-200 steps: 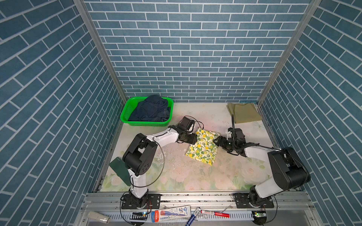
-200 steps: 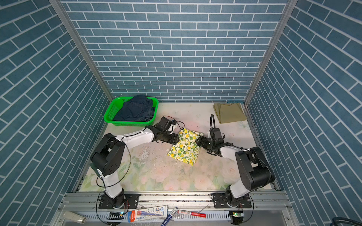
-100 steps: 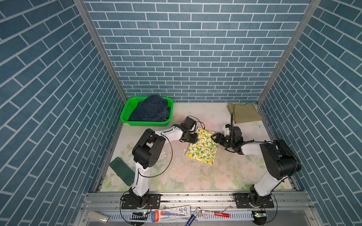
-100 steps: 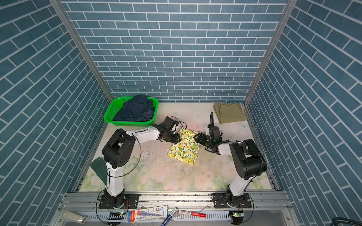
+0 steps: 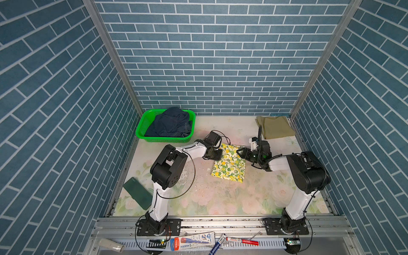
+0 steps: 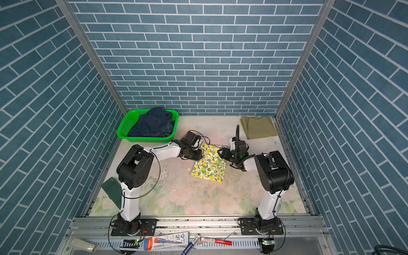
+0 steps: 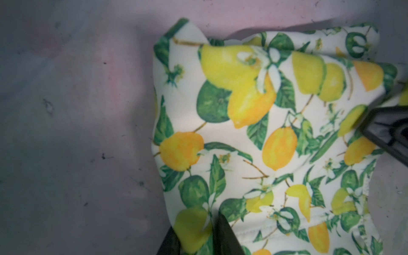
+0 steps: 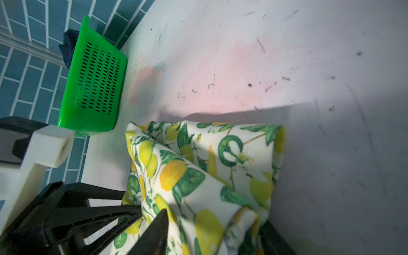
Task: Fold and stack skirts
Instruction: Pick up the skirt from the center of the table.
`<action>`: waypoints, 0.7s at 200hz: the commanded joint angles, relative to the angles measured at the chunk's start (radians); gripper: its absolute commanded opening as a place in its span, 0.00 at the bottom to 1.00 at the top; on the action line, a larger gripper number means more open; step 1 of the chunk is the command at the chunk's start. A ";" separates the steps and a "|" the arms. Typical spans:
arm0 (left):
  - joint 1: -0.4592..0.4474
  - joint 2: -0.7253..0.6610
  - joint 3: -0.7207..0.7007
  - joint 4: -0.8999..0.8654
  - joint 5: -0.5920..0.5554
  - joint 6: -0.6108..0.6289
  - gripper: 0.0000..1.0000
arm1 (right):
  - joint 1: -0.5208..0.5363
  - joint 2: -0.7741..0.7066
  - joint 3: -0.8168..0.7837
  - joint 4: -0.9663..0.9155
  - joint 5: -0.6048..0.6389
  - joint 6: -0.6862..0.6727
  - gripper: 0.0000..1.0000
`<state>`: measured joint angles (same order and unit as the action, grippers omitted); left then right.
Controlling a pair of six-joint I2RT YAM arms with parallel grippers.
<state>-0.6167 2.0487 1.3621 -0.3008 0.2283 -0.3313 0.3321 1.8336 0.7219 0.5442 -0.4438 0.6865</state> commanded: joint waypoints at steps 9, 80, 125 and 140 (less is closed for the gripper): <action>-0.014 0.039 0.004 -0.023 -0.006 -0.008 0.28 | 0.011 0.104 -0.019 -0.186 -0.054 -0.023 0.49; -0.015 -0.001 0.031 -0.033 0.019 -0.025 0.34 | 0.033 0.003 0.098 -0.220 -0.032 -0.074 0.00; 0.031 -0.237 -0.054 0.070 0.083 -0.102 0.68 | 0.030 -0.136 0.213 -0.384 0.112 -0.103 0.00; 0.051 -0.322 -0.103 0.095 0.067 -0.141 0.84 | 0.029 -0.178 0.240 -0.417 0.193 -0.109 0.00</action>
<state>-0.6006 1.8732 1.3106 -0.2768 0.2829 -0.4065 0.3599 1.7435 0.8856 0.2260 -0.3912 0.6209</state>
